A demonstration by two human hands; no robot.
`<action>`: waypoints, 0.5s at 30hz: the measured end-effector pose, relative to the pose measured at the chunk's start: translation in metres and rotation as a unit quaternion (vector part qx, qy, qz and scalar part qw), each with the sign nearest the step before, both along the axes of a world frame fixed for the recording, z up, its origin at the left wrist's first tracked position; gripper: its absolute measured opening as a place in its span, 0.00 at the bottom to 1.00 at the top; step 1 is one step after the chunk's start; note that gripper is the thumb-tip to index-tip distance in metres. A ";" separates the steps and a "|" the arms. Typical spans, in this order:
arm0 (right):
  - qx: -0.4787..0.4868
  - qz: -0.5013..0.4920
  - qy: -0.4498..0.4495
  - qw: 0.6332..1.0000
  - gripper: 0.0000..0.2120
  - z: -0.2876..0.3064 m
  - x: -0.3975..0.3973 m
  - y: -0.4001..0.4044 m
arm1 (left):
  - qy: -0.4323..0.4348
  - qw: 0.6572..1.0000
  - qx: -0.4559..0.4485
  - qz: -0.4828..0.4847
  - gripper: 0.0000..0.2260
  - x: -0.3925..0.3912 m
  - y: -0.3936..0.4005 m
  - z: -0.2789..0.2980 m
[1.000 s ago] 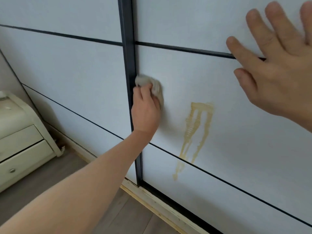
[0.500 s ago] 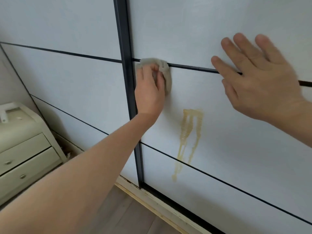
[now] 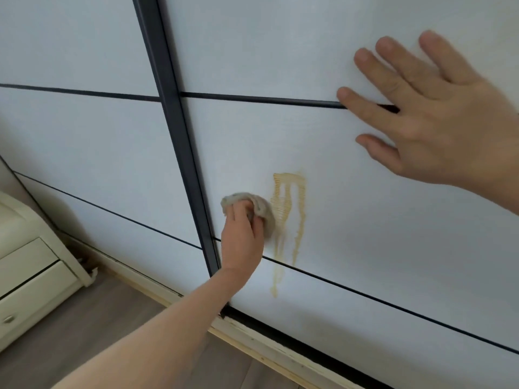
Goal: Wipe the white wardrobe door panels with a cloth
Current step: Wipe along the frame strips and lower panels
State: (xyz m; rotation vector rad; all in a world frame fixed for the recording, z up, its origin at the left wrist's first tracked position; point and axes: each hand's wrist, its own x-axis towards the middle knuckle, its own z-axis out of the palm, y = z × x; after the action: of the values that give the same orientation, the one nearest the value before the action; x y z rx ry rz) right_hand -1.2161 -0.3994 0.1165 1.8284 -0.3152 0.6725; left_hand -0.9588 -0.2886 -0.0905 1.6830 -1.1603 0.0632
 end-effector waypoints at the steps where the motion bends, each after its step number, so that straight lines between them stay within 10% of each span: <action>1: 0.001 -0.002 0.000 1.000 0.28 0.000 0.001 0.002 | -0.021 0.998 -0.066 0.002 0.01 -0.005 -0.006 0.032; 7: 0.012 0.003 0.000 1.000 0.27 0.000 0.002 0.002 | -0.154 0.963 -0.215 0.054 0.10 -0.010 -0.040 0.101; 13: -0.003 0.005 -0.008 1.000 0.27 0.000 0.001 -0.002 | -0.088 0.978 0.186 -0.010 0.05 -0.021 0.011 -0.090; 15: -0.001 0.005 -0.010 1.000 0.27 0.001 0.001 -0.001 | -0.073 0.983 0.170 -0.015 0.03 -0.025 0.011 -0.075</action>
State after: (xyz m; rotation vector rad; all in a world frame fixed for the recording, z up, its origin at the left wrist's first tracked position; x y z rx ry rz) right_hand -1.2147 -0.4007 0.1176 1.8228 -0.3182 0.6973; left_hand -0.9841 -0.2774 -0.1654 1.9864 -1.3649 -0.0323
